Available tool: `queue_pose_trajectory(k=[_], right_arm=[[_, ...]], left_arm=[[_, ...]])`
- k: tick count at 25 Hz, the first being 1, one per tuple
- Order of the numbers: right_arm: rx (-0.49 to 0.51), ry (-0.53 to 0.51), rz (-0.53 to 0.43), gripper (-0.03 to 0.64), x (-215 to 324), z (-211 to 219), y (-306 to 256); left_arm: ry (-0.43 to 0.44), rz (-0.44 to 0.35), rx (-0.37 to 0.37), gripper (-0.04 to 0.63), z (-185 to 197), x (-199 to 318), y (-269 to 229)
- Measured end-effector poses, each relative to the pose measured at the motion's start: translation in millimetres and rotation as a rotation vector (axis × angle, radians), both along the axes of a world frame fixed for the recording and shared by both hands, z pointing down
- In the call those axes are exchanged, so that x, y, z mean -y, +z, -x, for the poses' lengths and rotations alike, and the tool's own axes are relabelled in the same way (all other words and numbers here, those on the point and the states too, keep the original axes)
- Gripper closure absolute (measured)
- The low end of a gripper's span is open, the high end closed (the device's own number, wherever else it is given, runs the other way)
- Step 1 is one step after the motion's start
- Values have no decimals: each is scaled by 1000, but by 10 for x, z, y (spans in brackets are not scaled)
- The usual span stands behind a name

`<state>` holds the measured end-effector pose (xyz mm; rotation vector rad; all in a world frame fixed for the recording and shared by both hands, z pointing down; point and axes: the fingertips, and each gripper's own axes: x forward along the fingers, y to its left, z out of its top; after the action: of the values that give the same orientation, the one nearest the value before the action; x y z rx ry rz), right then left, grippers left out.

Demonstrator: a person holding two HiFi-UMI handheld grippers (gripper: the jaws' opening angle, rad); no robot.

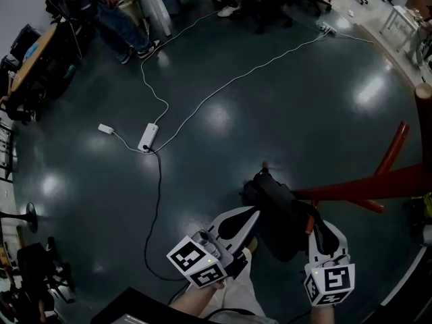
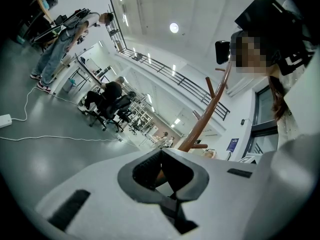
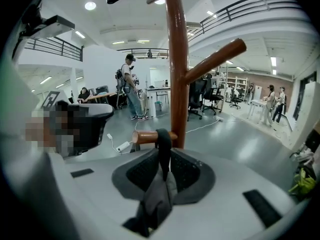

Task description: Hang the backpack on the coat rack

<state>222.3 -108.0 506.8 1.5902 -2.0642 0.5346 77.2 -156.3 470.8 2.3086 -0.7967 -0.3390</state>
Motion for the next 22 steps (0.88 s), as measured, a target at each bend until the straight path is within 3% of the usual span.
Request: queue_pose_trajectory(k=[4,16,22], right_arm=[[-9,-14,-38,568,-6,14,-49],[30,-58,31,568,-168,128,74],[226,-64,17,568,-263,227,-242]], left_arm=[[0,2,0,586,-9,-5,20],[4,4,-4,586,-26,41,16],[29,-16,-11,586,-122,62,-146]])
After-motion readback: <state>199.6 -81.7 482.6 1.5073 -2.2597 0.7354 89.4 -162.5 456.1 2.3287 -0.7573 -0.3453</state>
